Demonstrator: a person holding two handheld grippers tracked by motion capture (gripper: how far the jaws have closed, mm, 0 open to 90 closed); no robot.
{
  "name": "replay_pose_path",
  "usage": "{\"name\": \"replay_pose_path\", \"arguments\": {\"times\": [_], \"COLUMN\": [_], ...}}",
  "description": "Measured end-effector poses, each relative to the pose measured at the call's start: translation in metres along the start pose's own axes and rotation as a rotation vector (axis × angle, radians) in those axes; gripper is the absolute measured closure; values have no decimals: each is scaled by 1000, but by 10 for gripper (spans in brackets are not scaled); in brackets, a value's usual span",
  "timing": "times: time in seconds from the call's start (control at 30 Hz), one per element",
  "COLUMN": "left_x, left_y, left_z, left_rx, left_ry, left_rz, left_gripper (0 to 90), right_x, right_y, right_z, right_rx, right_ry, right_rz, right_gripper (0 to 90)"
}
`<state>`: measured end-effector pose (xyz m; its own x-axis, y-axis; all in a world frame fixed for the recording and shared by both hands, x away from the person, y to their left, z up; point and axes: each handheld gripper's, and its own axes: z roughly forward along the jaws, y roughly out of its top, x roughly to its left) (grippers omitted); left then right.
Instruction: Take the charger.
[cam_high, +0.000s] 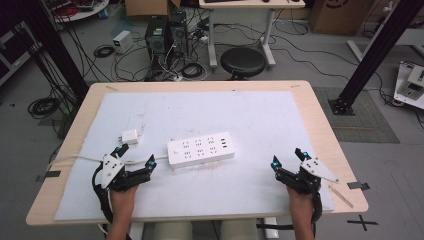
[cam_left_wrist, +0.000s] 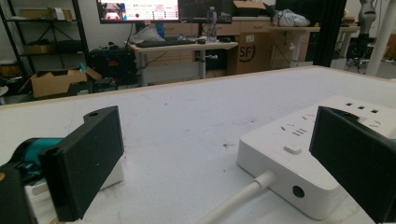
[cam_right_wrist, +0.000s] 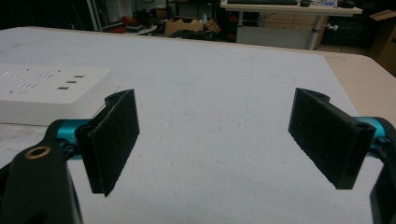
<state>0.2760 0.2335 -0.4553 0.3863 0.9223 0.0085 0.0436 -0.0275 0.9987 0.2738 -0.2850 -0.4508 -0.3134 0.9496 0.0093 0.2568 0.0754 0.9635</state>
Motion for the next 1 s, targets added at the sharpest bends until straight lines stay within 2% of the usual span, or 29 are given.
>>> {"name": "replay_pose_path", "arguments": {"times": [0.5, 0.57, 0.63, 0.8, 0.9, 1.0], "left_x": [-1, 1, 3, 11, 19, 27], "left_y": [1, 1, 3, 16, 34, 55], "left_z": [1, 2, 3, -1, -1, 1], "left_rx": [9, 19, 62, 79, 90, 101], "left_ry": [8, -5, -4, -55, -94, -152], "left_rz": [2, -8, -29, -28, 12, 45], "left_gripper": [29, 29, 29, 29, 29, 29], "right_x": [-1, -1, -1, -1, -1, -1], "right_y": [0, 1, 1, 1, 1, 1], "right_z": [0, 1, 1, 3, 2, 3], "right_rx": [-1, 3, 10, 25, 23, 25], "right_ry": [-4, 0, 3, 8, 8, 14], "right_rz": [2, 6, 4, 2, 4, 4], "right_gripper": [168, 168, 168, 168, 168, 168]}}
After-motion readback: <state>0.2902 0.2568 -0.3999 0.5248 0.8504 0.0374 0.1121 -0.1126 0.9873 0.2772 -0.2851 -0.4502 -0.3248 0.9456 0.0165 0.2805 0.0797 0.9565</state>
